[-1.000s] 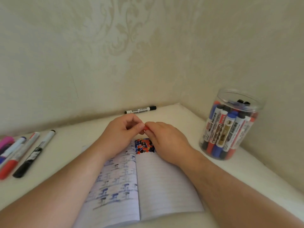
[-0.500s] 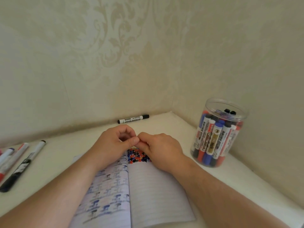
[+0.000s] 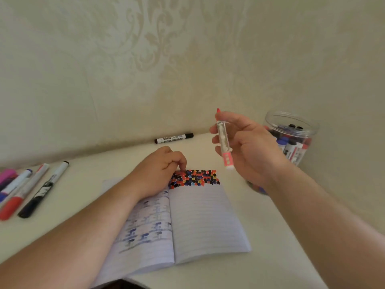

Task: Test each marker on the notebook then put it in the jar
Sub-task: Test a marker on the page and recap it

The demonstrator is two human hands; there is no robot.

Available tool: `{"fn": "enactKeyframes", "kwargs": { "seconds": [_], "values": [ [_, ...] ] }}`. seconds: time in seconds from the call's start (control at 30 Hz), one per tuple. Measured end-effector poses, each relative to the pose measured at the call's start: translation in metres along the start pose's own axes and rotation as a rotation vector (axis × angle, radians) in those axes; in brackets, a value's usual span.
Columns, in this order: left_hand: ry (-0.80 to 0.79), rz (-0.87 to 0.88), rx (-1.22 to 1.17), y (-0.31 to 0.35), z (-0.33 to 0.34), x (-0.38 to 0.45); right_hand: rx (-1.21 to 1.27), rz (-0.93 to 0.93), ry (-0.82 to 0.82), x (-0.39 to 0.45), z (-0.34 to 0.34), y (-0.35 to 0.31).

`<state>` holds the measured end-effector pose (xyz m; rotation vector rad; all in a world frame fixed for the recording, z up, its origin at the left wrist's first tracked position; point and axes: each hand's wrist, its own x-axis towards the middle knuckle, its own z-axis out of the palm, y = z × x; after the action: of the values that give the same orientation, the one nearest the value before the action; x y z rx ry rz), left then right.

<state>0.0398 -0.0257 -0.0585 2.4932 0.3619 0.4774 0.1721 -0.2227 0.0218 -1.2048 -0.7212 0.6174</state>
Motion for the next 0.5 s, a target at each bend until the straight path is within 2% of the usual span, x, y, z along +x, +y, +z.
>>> {"fn": "enactKeyframes", "kwargs": {
  "seconds": [0.07,0.2,0.33,0.5],
  "values": [
    [-0.06,0.009,0.067,0.005,0.002,-0.002,0.028,0.014,-0.112,-0.008,-0.009,-0.002],
    [-0.124,0.037,0.177,0.009,0.003,-0.003,-0.232,0.043,-0.221,-0.016,-0.021,0.025],
    [-0.167,0.04,0.152,0.011,0.001,0.001,-0.279,0.112,-0.109,-0.01,-0.02,0.054],
    [-0.222,0.022,0.131,0.01,0.0,0.003,-0.374,0.037,0.013,-0.006,-0.023,0.066]
  ]
}}
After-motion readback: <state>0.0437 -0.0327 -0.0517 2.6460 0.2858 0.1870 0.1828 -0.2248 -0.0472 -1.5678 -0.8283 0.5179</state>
